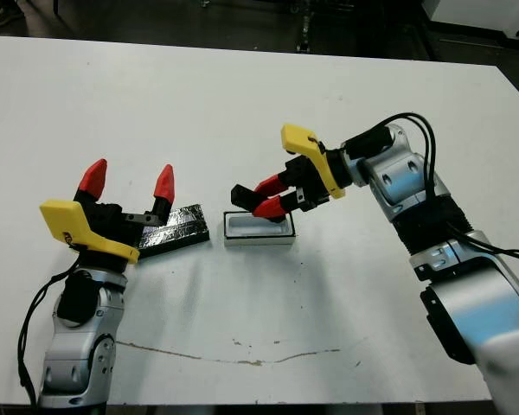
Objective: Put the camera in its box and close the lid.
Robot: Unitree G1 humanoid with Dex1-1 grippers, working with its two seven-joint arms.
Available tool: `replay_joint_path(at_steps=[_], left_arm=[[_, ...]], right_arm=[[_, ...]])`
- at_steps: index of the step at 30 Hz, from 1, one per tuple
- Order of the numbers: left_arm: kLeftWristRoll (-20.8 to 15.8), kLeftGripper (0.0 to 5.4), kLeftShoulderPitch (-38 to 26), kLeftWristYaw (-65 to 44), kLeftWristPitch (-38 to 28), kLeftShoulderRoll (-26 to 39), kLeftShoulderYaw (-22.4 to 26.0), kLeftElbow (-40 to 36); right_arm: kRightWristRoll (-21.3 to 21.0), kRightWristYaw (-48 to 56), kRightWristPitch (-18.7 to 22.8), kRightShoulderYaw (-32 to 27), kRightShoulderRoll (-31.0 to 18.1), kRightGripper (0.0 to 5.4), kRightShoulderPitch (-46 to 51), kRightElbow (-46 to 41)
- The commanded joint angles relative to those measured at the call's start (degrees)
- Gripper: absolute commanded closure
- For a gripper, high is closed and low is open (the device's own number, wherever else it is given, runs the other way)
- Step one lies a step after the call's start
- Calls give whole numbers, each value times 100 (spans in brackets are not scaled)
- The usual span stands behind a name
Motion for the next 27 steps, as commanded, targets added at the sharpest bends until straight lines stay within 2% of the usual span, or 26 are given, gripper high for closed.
replay_joint_path(at_steps=[1, 27], left_arm=[[35, 0, 64, 33, 38, -1, 16, 11], [67, 0, 71, 42, 29, 12, 1, 7]], right_arm=[[32, -48, 60, 53, -129, 374, 144, -114], [3, -120, -172, 128, -166, 374, 250, 84]])
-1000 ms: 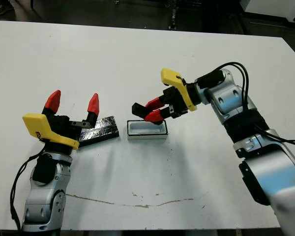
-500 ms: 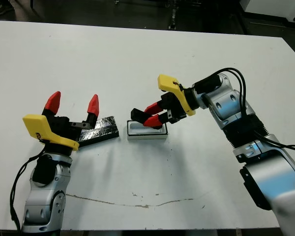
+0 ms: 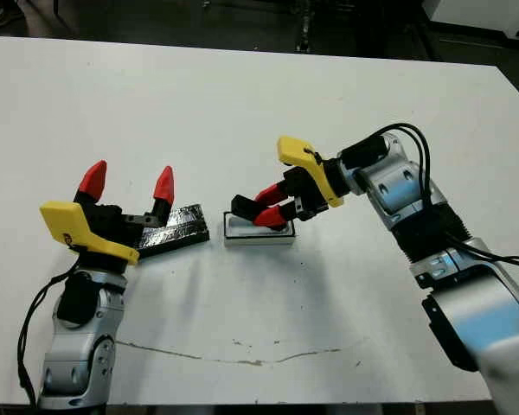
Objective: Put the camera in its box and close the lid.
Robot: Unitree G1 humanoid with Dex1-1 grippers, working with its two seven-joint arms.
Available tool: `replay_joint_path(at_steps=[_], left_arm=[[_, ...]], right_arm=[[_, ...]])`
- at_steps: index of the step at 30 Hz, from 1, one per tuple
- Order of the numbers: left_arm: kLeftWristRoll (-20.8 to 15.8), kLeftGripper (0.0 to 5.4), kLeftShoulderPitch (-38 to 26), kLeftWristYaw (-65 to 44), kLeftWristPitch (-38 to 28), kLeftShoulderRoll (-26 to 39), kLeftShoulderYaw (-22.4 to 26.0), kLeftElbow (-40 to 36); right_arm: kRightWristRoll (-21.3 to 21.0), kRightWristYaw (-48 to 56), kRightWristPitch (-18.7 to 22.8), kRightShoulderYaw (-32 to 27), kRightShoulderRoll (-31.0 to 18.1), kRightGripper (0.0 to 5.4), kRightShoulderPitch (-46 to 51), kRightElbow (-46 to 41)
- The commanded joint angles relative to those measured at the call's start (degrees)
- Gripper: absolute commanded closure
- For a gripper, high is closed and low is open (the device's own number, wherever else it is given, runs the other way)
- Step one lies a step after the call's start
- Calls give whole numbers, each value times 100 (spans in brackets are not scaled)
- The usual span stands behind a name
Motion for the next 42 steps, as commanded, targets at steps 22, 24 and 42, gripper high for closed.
replay_joint_path(at_steps=[22, 24, 42], left_arm=[[56, 0, 49, 18, 10, 14, 3, 16], [58, 0, 45, 1, -11, 19, 2, 31], [61, 0, 62, 48, 22, -11, -14, -10]], right_arm=[[-64, -87, -552, 15, -256, 374, 111, 136], [-79, -93, -532, 25, -268, 374, 103, 143], [-247, -140, -898, 189, -264, 374, 82, 261]])
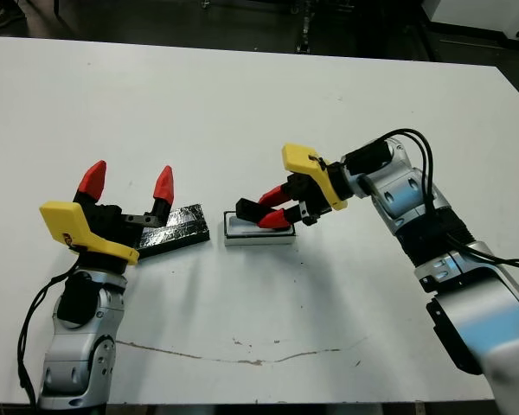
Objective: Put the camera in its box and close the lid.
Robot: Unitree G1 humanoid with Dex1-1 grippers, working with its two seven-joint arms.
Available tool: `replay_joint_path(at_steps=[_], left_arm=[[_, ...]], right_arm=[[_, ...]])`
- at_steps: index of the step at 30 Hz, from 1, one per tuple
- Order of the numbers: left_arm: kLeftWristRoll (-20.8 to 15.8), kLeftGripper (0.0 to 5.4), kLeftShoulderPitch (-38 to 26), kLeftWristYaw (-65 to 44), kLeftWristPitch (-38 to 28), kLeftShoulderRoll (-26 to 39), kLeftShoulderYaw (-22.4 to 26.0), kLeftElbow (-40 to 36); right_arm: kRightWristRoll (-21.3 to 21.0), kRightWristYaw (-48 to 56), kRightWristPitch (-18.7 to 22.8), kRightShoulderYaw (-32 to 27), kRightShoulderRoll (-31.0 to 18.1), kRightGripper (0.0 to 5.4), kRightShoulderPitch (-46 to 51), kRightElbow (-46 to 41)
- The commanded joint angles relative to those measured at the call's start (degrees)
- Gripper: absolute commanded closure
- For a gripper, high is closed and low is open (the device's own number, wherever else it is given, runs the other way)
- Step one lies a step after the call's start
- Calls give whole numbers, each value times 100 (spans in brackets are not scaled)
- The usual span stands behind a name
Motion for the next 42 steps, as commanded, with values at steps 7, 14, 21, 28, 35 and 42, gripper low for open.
replay_joint_path(at_steps=[7, 14, 21, 28, 35, 42], left_arm=[[76, 0, 69, 47, 4, -18, -10, 3], [66, 0, 77, 44, -8, -19, -6, -12], [77, 0, 71, 39, 43, 5, -20, -40], [122, 0, 62, 60, -24, -24, -33, -3], [67, 0, 66, 15, -2, -22, -11, -5], [46, 0, 69, -12, -16, -25, -13, 4]], right_arm=[[-423, -26, -198, 393, -171, 374, -77, -15], [-474, 18, -92, 543, -153, 374, -141, -61], [-473, 36, -99, 576, -197, 374, -194, -26], [-487, -89, -54, 508, -229, 374, -196, -61], [-474, -146, 80, 433, -238, 374, -271, -20], [-539, -74, 229, 460, -240, 290, -439, 114]])
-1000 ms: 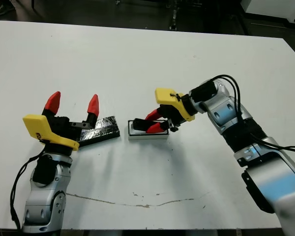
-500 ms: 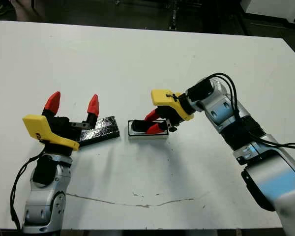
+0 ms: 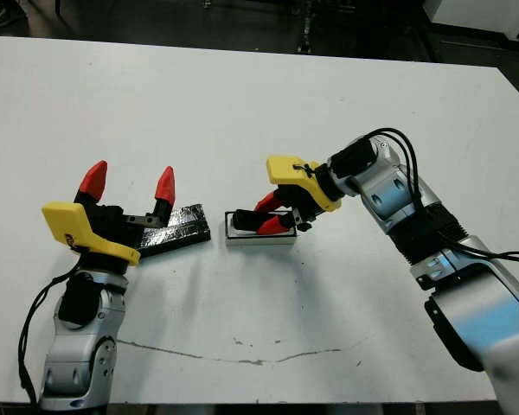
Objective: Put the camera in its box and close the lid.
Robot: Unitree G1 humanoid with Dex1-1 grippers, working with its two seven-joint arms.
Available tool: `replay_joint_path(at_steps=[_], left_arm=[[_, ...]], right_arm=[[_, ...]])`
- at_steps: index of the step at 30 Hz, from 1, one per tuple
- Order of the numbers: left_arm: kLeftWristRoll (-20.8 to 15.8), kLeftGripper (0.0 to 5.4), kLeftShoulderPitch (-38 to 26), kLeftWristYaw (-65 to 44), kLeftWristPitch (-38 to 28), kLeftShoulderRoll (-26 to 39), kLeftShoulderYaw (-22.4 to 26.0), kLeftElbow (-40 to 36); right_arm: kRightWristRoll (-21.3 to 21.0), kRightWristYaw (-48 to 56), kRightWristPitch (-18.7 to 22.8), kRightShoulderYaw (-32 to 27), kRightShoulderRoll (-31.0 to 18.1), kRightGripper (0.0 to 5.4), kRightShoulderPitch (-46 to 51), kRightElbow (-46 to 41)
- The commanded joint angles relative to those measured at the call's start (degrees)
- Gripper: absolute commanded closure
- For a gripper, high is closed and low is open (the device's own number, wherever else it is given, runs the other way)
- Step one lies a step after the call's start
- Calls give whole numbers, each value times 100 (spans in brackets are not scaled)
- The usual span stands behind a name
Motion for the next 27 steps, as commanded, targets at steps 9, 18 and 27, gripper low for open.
replay_joint_path(at_steps=[9, 18, 27], left_arm=[[14, 0, 60, -4, -11, -16, 4, 33], [-2, 0, 73, -4, -3, -34, 1, 25], [10, 0, 66, -10, -27, -22, 8, 45]], right_arm=[[-64, 169, -149, -67, -107, 148, -272, 448], [-37, 187, -299, -154, -90, 2, -275, 594], [25, 298, -238, -314, -157, 2, -498, 584]])
